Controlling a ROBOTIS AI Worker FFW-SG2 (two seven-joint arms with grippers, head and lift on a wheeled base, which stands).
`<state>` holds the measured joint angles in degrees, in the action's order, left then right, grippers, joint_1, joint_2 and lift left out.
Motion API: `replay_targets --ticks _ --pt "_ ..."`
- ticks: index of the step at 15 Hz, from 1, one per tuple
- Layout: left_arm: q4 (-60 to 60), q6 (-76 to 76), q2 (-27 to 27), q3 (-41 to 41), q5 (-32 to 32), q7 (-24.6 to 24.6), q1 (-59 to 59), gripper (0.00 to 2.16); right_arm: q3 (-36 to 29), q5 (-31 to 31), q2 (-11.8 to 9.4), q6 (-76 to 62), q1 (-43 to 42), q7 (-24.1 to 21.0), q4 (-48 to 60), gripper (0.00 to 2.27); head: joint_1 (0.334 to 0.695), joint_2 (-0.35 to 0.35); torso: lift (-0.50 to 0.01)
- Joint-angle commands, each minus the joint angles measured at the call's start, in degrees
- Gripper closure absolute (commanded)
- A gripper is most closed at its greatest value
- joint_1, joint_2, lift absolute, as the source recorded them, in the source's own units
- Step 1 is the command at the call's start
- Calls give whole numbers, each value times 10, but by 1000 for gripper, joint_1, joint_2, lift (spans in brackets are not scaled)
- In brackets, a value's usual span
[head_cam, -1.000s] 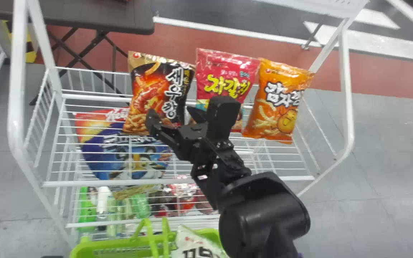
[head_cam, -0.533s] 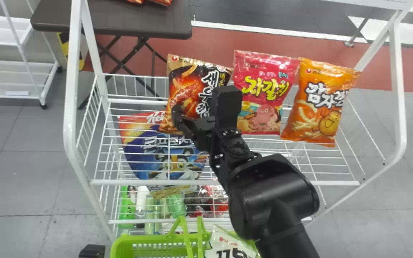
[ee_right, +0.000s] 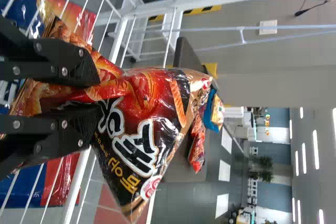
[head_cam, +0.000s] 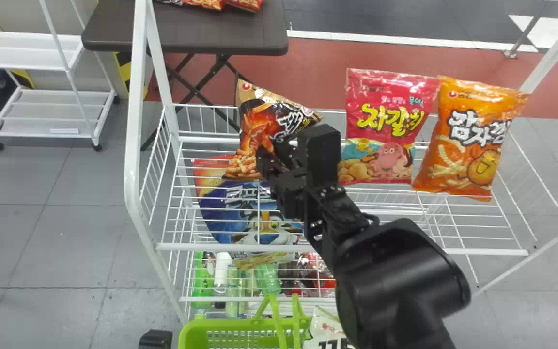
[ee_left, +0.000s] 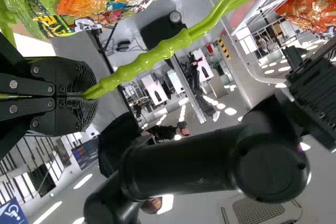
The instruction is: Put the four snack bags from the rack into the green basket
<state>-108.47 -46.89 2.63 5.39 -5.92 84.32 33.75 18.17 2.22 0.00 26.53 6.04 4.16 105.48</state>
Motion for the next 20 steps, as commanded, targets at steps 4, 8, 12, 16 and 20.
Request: replay_targets --ticks 4,8,12,16,20 --pt "-5 -2 -2 6 6 -3 0 2115 -39 -6 -12 5 136 46 182 2105 695 -104 -6" --pt "-7 -4 -2 -2 6 -4 -1 2115 -119 -29 -40 74 295 106 355 2105 695 -178 -6" --pt "-9 -11 -3 -8 6 -17 2 2115 -231 -102 -56 151 367 169 396 2105 695 -350 -6" --pt "-22 -11 -8 -13 9 -29 9 2115 -337 -137 -55 239 418 265 438 2105 695 -350 -6" --pt "-23 -14 -9 -17 9 -30 6 2115 -365 -136 -66 321 430 333 402 2105 695 -350 -6"
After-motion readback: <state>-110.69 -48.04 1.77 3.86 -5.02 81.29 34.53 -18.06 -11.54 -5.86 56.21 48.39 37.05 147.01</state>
